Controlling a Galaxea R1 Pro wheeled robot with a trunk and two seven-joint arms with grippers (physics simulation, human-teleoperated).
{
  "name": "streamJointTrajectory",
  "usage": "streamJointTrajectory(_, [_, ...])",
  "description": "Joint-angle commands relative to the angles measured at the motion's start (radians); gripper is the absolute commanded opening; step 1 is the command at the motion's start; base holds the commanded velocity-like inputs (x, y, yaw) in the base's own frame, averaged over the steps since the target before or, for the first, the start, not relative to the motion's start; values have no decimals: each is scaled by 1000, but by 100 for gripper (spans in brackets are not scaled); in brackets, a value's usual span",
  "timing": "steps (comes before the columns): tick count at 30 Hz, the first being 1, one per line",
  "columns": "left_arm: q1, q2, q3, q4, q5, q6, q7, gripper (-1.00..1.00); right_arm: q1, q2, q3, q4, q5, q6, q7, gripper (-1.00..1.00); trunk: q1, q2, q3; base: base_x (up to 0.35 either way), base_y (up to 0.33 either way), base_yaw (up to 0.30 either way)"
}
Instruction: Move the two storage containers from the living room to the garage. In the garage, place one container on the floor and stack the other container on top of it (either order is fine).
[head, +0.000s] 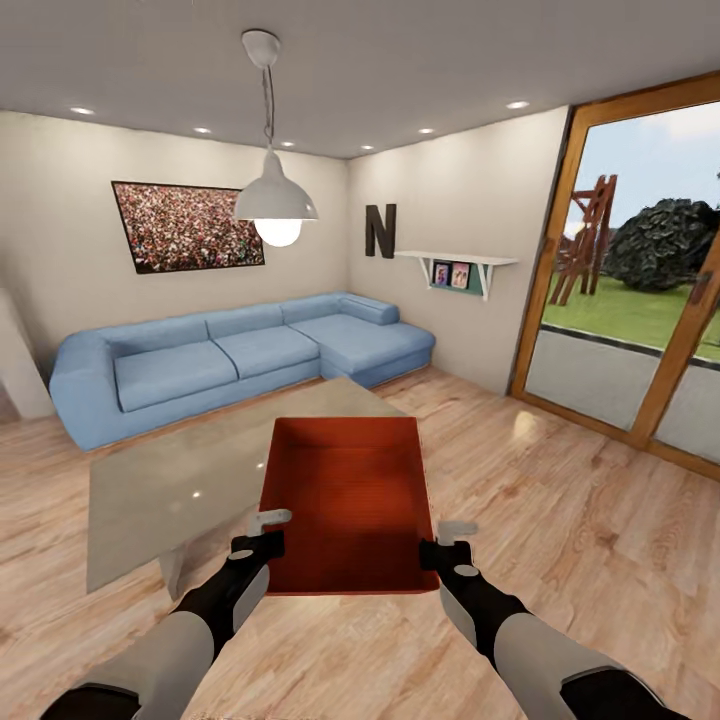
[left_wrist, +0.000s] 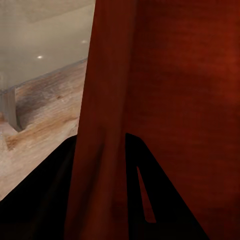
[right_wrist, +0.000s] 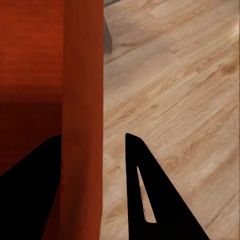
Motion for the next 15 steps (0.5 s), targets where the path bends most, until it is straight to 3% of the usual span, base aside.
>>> streamJointTrajectory(1, [-1, -1, 9, -5, -16, 6, 31, -100, 0, 1, 4, 2, -16, -3, -5, -100, 1, -2, -2, 0, 0, 267])
streamJointTrajectory(15, [-1, 0, 9, -5, -16, 6, 31, -100, 0, 1, 4, 2, -16, -4, -5, -100, 1, -2, -2, 0, 0, 267])
